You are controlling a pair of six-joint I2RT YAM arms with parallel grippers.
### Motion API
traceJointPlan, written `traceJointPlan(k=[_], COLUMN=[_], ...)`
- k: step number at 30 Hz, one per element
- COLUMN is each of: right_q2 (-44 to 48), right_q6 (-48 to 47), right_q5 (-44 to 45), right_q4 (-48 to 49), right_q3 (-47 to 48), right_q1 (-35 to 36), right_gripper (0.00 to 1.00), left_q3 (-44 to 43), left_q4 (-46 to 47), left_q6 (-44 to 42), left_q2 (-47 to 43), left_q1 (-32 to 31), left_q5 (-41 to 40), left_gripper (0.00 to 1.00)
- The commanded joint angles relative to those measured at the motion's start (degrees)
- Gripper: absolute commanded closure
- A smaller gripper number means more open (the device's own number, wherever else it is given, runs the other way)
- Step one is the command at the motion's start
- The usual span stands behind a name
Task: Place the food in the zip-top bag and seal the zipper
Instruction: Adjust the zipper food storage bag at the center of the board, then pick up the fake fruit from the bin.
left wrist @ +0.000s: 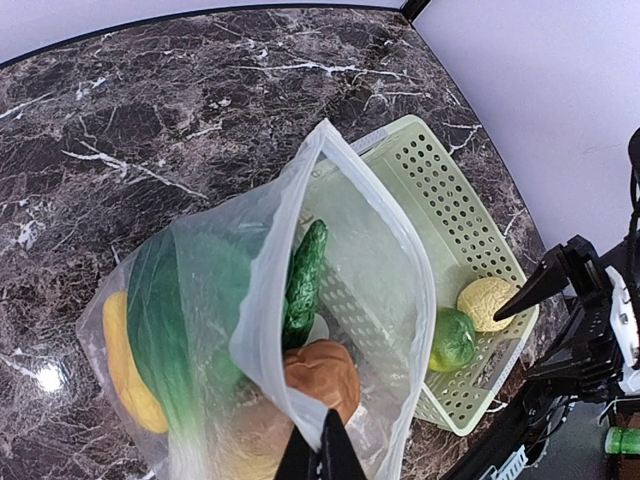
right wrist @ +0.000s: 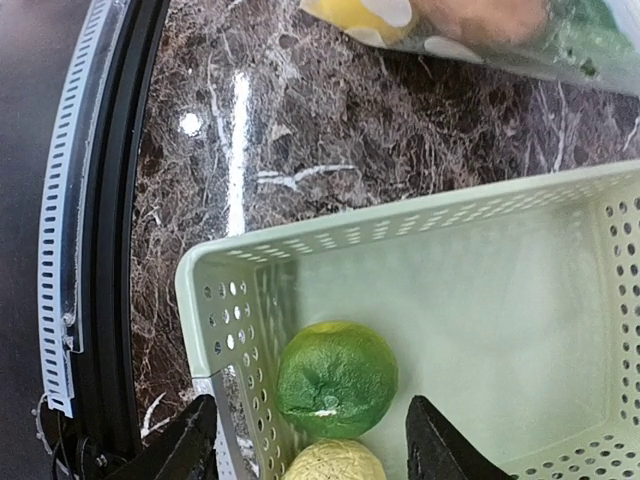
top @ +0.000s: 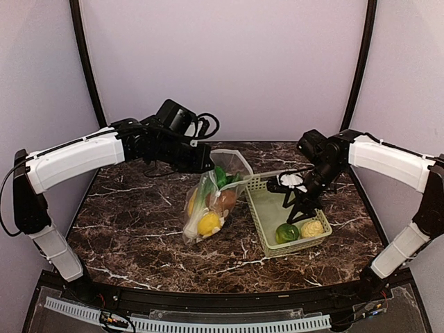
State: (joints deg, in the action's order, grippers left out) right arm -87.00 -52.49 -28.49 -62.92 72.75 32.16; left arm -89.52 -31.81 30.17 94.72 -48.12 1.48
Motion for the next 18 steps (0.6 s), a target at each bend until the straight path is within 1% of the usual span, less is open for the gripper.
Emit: traceJointPlan(k=[1, 6, 11, 18], right_q2=[0.3, -3.3, -6.7, -10.1], right_q6=[0.3, 1.1, 0.9, 0.8], right_q5=[4.4, 6.0, 6.2, 5.8], right_q4=[4.6, 6.9, 6.8, 5.8], right_q3=[-2.9, -5.2, -6.2, -6.6], right_q1=[-0.5, -0.5, -0.5, -0.5], right_gripper=[0.35, 0.3, 0.29, 0.23], left_q3=[1.5, 2.6, 3.3, 3.9], left_q4=[0.5, 1.0, 1.2, 1.6], left_q6=[-0.6, -0.3, -0.2, 0.0], left_q2=[-3.4, -4.1, -4.7, -4.9], left_q1=[0.2, 0.2, 0.2, 0.2], left_q5=[-0.3, -0.3, -0.4, -0.3], left_gripper=[0.99, 0.99, 0.99, 0.99])
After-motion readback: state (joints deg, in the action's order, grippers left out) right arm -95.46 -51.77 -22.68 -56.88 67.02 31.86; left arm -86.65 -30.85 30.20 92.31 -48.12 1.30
